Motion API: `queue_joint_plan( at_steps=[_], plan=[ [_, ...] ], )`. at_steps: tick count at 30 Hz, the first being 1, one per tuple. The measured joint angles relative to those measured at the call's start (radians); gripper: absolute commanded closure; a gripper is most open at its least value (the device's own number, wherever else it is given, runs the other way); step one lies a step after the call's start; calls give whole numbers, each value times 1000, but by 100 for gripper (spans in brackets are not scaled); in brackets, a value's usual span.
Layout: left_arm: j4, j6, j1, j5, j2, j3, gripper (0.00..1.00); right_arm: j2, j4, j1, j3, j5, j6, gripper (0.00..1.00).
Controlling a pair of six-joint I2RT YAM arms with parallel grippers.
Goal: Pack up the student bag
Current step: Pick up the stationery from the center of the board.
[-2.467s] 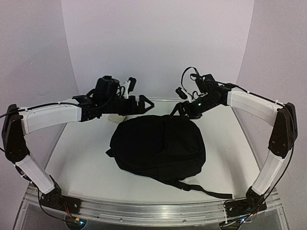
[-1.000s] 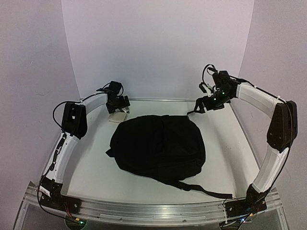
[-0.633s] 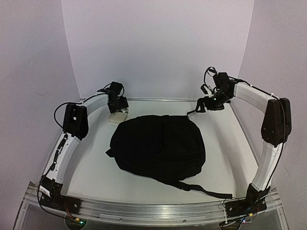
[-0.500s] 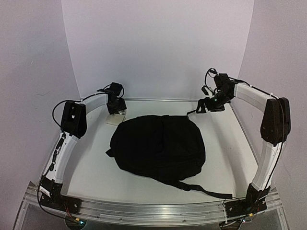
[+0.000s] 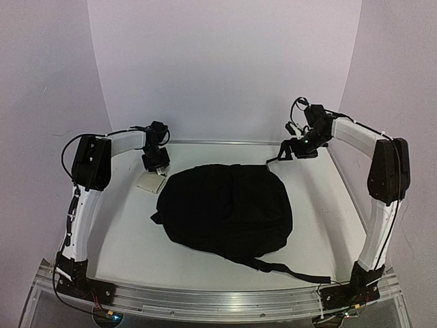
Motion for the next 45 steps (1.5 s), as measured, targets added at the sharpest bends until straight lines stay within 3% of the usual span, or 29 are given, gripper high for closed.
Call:
queue_joint_plan(
  at_steps=[14,23,30,35,45],
  plan=[
    [-6,11,7,59,-84,-134,57,8,0,-26,2,-85,11,2],
    [-10,65,7,118,-228,-351,61,8,0,-26,2,-153,55,2],
    [-45,128,7,142,-275,-356,63,6,-16,-25,4,-182,59,2],
    [-61,158,7,138,-396,-355,64,-1,-24,-10,10,-202,54,2],
    [-111,158,-34,132,-580,-328,65,-59,-23,117,-12,-206,60,2]
  ],
)
